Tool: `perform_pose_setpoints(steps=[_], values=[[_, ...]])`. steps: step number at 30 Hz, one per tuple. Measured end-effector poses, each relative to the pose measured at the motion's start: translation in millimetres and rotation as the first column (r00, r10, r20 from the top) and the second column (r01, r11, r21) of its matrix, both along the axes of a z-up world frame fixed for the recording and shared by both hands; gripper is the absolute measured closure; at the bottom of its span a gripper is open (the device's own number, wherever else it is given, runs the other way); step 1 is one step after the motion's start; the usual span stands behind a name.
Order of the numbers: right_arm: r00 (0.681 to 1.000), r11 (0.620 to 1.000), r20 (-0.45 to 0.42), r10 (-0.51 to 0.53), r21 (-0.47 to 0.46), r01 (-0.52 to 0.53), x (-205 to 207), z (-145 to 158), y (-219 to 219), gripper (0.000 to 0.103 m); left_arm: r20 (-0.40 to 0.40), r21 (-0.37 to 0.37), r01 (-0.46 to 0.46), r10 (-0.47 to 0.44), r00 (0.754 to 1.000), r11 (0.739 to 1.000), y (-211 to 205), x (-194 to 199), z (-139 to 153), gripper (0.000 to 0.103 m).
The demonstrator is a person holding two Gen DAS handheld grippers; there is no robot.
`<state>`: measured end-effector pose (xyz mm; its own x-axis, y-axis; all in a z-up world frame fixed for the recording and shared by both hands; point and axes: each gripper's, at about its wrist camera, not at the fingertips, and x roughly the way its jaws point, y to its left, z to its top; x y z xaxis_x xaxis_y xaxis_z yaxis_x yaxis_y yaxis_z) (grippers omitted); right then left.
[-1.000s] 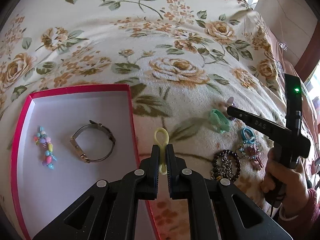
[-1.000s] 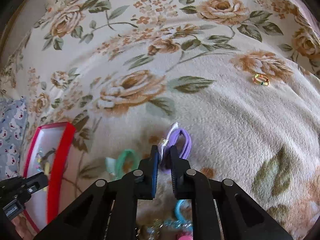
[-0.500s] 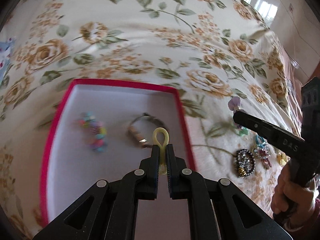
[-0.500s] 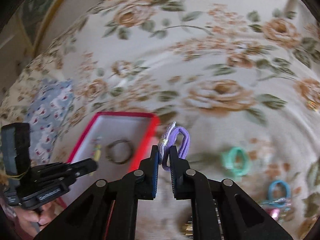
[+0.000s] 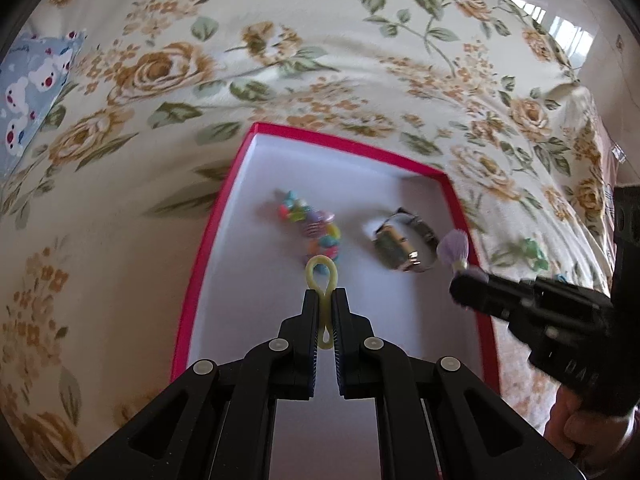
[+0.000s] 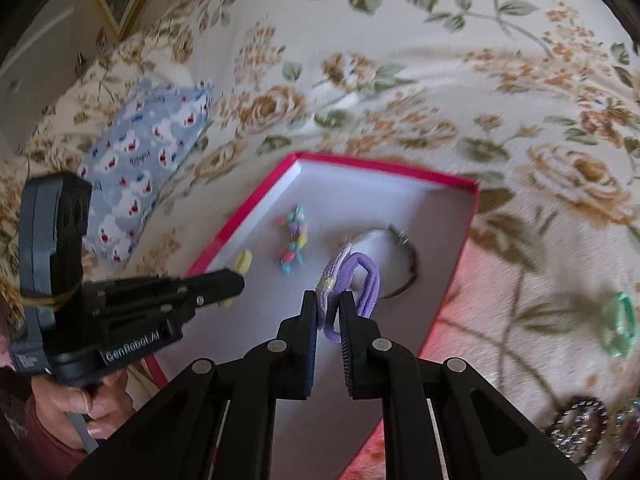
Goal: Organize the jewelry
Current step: 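Carry both hair ties into the red box while both tools open to release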
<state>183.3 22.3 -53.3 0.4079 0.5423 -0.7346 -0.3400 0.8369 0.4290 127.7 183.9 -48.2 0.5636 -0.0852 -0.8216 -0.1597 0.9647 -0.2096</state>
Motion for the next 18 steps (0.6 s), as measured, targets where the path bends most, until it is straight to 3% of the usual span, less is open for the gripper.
perform_pose_setpoints(steps=[7,18], values=[[0.999,0.998,-0.041,0.031,-0.048,-0.033,1.2,-19.5,12.9,0.093,-0.027,0.011,-0.011,0.012,1.0,1.0,4.3,20.5,-17.5,0.097],[0.997,0.997,-0.062,0.042,-0.061,-0.046,4.4,-25.7,18.4,0.088,-0.055,0.029,-0.011,0.013,0.998,1.0,0.7,29.3,-28.1,0.093]])
